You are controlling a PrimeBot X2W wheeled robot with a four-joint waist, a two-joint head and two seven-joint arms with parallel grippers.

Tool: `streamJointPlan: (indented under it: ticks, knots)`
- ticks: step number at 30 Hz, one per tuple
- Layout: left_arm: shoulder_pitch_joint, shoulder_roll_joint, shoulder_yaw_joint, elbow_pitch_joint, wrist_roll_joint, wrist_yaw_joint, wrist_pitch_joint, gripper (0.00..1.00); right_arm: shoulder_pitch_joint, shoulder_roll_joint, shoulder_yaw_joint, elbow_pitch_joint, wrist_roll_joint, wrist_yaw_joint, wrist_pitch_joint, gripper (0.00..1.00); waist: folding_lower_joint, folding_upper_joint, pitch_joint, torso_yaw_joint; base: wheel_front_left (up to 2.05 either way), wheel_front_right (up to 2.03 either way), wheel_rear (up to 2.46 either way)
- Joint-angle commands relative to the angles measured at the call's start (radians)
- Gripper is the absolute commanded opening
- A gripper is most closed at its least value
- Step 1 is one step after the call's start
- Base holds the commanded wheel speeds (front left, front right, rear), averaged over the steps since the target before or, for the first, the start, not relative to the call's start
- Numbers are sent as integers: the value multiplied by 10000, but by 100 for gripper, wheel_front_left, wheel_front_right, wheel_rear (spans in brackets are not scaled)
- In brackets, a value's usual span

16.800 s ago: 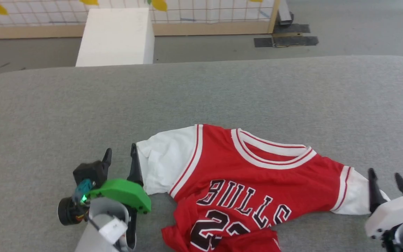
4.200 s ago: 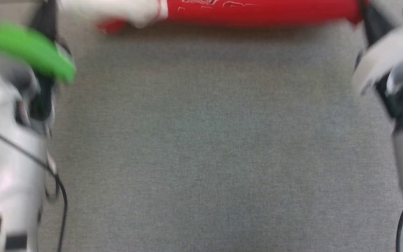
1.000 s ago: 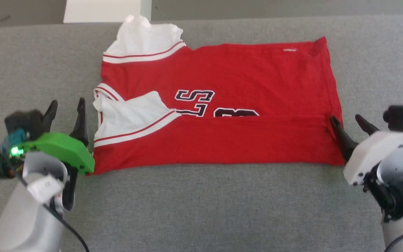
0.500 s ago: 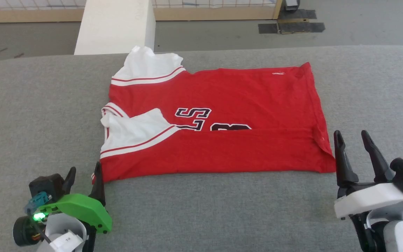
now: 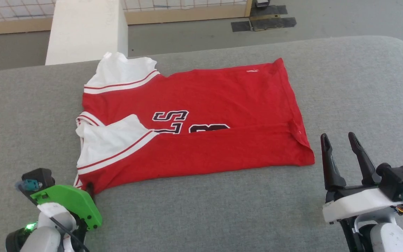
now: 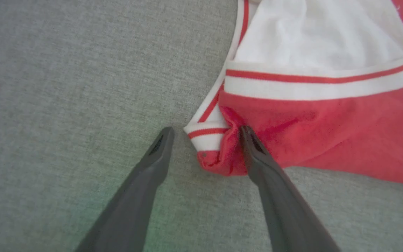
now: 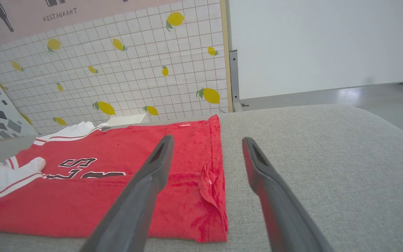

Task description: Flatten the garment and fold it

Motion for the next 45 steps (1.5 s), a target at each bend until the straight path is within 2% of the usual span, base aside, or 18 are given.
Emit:
streamJointPlan:
  ticks: [1, 2, 3, 9, 13, 22, 25, 29, 30, 31, 32, 33, 34, 40, 45]
  knots:
    - [43, -52, -178, 48, -152, -30, 418, 39, -86, 19, 35, 39, 4, -15, -60, 100, 0, 0, 36, -135, 0, 0, 0]
    - [61, -25, -190, -58, -178, -41, 497, 11, -80, 19, 42, 54, 15, -15, -67, 100, 0, 0, 39, -157, 0, 0, 0]
    - [98, 20, -217, -185, -181, -53, 568, 0, -77, 20, 49, 73, 23, -15, -78, 100, 0, 0, 43, -179, 0, 0, 0]
    - [266, 76, -190, -732, -85, 25, 336, 0, -162, 21, -64, 217, -27, -15, -73, 100, 0, 0, 61, -107, 0, 0, 0]
    - [183, 44, -223, -782, -18, -83, 37, 0, -542, 21, -255, 558, -149, -15, 559, 100, 0, 0, 120, 77, 0, 0, 0]
    - [-339, -211, -495, -588, 107, -418, -508, 0, -1893, 21, -1014, 2276, -262, -15, 5998, 100, 0, 0, 413, 670, 0, 0, 0]
    - [-474, -260, -562, -480, 146, -530, -690, 0, -2150, 22, -1129, 2340, -441, -15, 7393, 100, 0, 0, 519, 805, 0, 0, 0]
    - [-648, -327, -645, -339, 157, -684, -867, 0, -2412, 22, -1340, 2223, -700, -15, 8553, 100, 0, 0, 685, 940, 0, 0, 0]
    - [-686, -336, -663, -308, 166, -713, -904, 0, -2452, 22, -1346, 2214, -716, -15, 8770, 90, 0, 0, 712, 961, 0, 0, 0]
    - [-725, -346, -677, -261, 170, -744, -951, 0, -2481, 22, -1344, 2212, -711, -15, 9064, 44, 0, 0, 730, 980, 0, 0, 0]
    - [-752, -349, -686, -226, 183, -769, -1005, 0, -2484, 22, -1337, 2189, -701, -15, 9293, 33, 0, 0, 736, 992, 0, 0, 0]
    - [-777, -346, -695, -181, 211, -792, -1087, 0, -2478, 22, -1315, 2111, -670, -15, 9512, 5, 0, 0, 733, 1004, 0, 0, 0]
    - [-793, -338, -702, -149, 240, -814, -1163, 0, -2473, 22, -1308, 2008, -634, -15, 9600, 0, 0, 0, 721, 1009, 0, 0, 0]
    - [-733, -161, -689, -116, 603, -856, -1935, 0, -2123, 22, -1312, 949, -224, -15, 8810, 0, 0, 0, 292, 1026, 0, 0, 0]
    - [-27, 218, -618, -521, 820, -527, -1926, 0, -1085, 22, -1595, -57, 294, -15, 8269, 0, 0, 0, -320, 977, 0, 0, 0]
